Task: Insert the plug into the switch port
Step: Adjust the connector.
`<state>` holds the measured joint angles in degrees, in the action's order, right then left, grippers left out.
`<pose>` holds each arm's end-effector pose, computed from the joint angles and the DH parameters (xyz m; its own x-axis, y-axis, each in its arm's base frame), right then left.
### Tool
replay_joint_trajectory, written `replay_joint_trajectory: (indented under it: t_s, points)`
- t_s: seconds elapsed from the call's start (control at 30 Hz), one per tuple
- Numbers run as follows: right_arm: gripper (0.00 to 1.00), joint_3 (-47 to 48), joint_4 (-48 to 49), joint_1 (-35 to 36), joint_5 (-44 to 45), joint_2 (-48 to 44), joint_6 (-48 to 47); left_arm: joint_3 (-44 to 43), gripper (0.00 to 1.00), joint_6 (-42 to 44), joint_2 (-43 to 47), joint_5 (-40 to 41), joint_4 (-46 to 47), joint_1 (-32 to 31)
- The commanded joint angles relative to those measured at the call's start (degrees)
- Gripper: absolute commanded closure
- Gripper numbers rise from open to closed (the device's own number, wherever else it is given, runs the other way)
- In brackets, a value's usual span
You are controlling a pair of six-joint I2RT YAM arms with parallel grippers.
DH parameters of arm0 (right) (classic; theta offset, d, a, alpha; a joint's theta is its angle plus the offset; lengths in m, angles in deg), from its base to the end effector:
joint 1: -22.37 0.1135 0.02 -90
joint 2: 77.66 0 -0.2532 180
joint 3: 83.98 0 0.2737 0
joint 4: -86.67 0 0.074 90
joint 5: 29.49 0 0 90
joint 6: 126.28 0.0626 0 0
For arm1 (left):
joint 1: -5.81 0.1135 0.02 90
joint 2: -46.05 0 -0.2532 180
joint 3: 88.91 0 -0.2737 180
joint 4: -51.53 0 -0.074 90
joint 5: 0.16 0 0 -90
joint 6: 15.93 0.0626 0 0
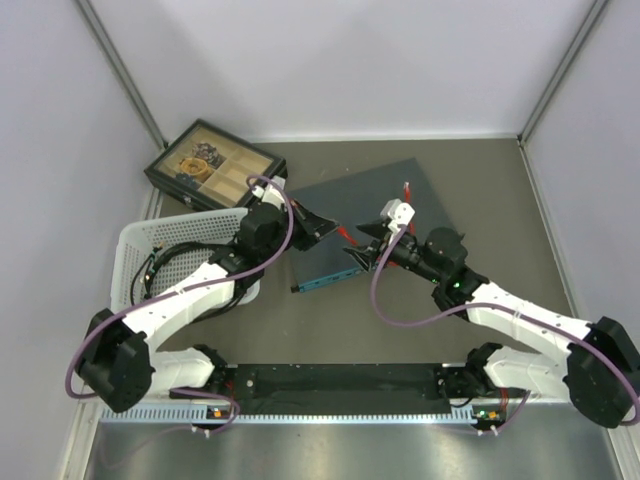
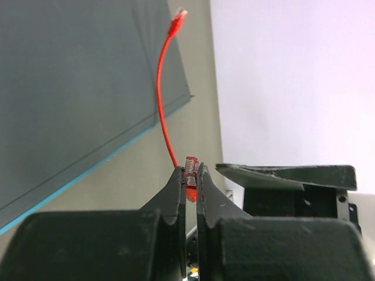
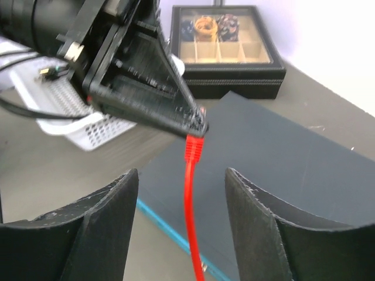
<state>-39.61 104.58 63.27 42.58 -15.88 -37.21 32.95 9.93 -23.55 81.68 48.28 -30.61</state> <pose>0.2103 0.2077 0.2559 0.0205 -0.0027 -0.9998 -0.8554 0.5176 -0.0189 0.2615 -0.2040 0.2619 -0.7174 -0.5777 -0.3894 0.1206 0.4475 -0.8861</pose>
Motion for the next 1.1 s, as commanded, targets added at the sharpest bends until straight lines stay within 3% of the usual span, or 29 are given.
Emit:
replay_joint_trajectory:
  t_s: [0.0,0.33,0.5,0.7,0.83,0.93,0.97,1.03,1.07]
  points:
    - [0.42,0.6,9.7,1.0,2.3,2.4,2.3,-0.4,1.00,-2.0,-0.6,-1.9,6.6,-0.9]
    - [0.55,1.1,11.9,1.2,4.3,5.2,2.7,-1.1,1.00,-2.7,-1.6,-3.1,8.1,-1.9]
    - [0.58,0.7,11.9,1.1,5.1,5.5,2.8,-1.1,1.00,-2.7,-1.3,-3.1,8.3,-2.1]
    - [0.76,0.4,11.2,1.2,5.5,4.0,3.0,-1.0,1.00,-2.7,-1.3,-3.1,8.3,-2.2]
    - [1.00,0.5,9.4,1.2,6.0,2.9,2.7,-1.3,1.00,-2.5,-1.4,-3.4,8.5,-2.3]
    - [1.00,0.1,6.3,1.2,7.8,0.7,2.3,-1.7,1.00,-0.6,-1.2,-3.1,7.9,-2.2]
    - [1.00,0.2,4.9,1.2,9.0,-0.1,2.1,-1.8,0.88,0.1,-1.1,-3.0,7.6,-2.2]
    - [1.00,0.2,1.4,1.2,12.9,-2.0,1.0,-2.0,0.72,2.9,-0.4,-1.5,6.6,-2.2]
    - [1.00,0.1,-1.7,1.1,14.6,-4.3,-1.1,-2.1,0.55,4.0,0.0,-0.5,6.1,-2.2]
